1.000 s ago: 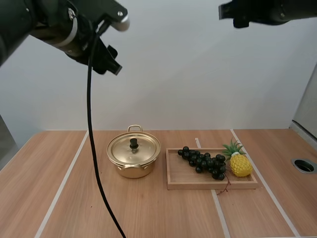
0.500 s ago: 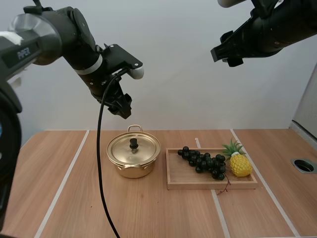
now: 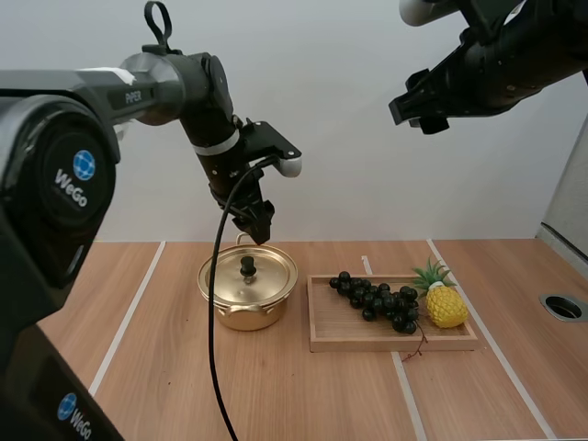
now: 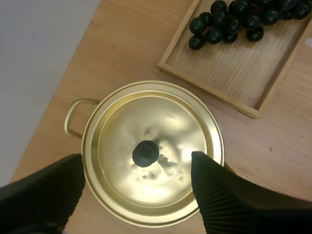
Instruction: Open the pot, put the grape inside, and close it
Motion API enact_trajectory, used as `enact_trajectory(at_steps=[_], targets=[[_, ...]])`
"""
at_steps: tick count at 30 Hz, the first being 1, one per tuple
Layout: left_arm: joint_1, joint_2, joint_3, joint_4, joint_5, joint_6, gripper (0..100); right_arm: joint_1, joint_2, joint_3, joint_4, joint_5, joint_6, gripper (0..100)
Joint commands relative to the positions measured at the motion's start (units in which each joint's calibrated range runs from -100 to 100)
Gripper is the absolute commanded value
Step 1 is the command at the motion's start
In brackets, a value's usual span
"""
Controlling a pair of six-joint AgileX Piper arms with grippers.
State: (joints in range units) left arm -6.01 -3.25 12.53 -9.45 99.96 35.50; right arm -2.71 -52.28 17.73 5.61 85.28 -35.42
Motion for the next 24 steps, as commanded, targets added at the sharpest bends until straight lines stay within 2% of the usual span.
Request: enact_trajectory(at_steps=[1,24], targets=[[-0.23,2.5,-0.5,0.6,0.0,-1.2,100,-0.3,-0.5,-0.4,0.6,0.0,-0.3,100],[-0.23,14.1,-3.2,2.4,0.0,-1.8,100,-0.3,-0.5,-0.4,3.9,2.0,-1.5,100]])
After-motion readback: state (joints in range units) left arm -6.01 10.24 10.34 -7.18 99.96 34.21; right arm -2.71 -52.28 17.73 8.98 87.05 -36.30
